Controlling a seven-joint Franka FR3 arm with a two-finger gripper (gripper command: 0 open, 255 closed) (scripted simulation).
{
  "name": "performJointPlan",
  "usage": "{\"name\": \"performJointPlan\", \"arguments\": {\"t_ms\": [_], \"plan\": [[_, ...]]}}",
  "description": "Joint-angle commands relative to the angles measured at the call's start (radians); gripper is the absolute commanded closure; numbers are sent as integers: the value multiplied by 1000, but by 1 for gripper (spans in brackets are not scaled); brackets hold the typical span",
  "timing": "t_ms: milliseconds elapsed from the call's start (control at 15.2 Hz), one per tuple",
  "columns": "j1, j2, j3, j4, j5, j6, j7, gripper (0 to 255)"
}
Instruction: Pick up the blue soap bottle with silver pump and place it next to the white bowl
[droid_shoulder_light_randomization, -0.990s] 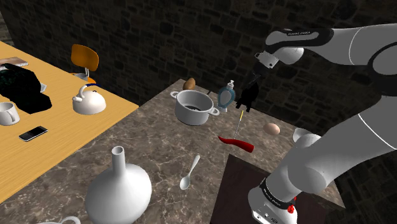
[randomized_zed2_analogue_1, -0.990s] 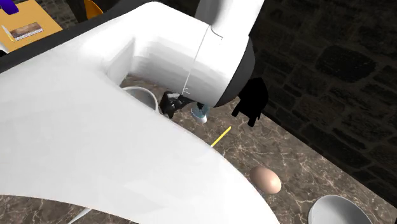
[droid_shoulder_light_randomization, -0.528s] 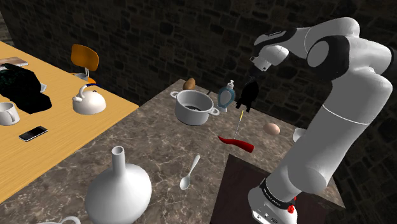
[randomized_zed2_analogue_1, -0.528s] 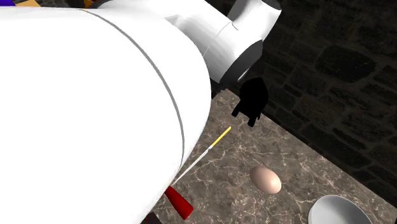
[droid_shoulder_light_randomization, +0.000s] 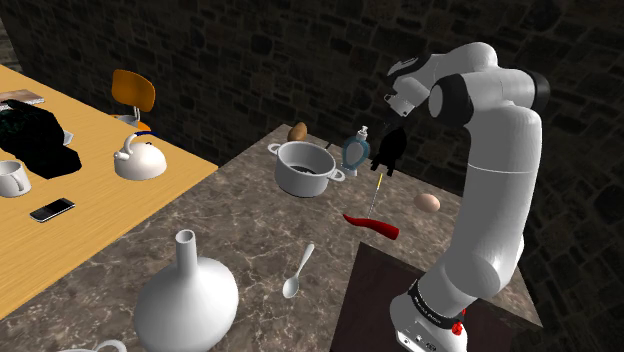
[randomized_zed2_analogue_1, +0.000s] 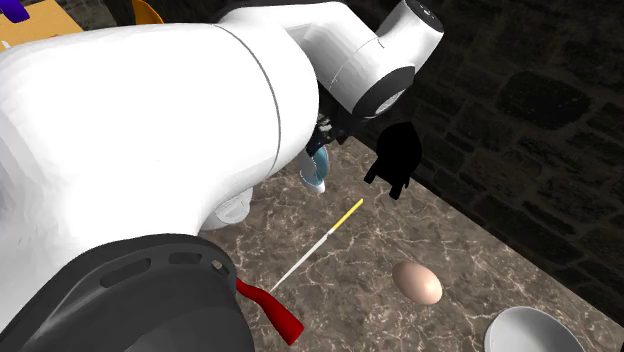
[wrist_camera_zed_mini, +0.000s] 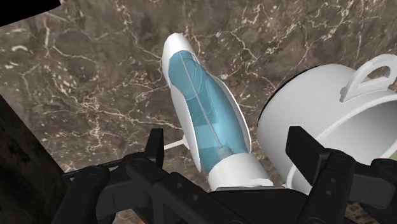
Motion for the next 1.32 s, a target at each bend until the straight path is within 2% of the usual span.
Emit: {"name": "performJointPlan", "arguments": {"t_ms": [0, 264, 792, 858, 1254], "plan": [[2, 9, 7, -16, 13, 21, -11, 0], [8, 26, 20, -38, 32, 55, -22, 0], [8, 26, 20, -38, 32, 55, -22, 0], [8, 26, 20, -38, 32, 55, -22, 255], [8, 25, 19, -39, 32, 55, -22, 255]]}}
